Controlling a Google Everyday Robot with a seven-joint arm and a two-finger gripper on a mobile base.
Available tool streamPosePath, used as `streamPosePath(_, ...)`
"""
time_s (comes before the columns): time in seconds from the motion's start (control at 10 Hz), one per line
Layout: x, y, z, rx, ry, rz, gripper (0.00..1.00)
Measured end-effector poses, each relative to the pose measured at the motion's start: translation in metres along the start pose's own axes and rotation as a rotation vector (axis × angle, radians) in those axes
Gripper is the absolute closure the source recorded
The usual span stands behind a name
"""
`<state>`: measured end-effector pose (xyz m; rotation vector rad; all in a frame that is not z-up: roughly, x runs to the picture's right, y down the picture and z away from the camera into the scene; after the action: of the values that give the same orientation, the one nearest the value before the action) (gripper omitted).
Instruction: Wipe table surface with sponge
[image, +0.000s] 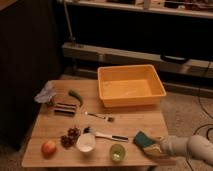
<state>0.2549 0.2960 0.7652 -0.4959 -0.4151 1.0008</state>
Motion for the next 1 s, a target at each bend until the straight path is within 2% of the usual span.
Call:
streamPosePath(0.2, 0.014, -0.004, -0.017, 0.023, 0.004, 0.019, 1.00)
streamPosePath(0.6, 0.016, 0.005, -0.029, 0.025, 0.019, 0.020, 1.00)
streamPosePath(0.8, 0.023, -0.002, -0.033, 0.038, 0.033, 0.051, 1.00)
streamPosePath(1.0, 0.032, -0.015, -0.041, 0.067, 0.040, 0.082, 1.00)
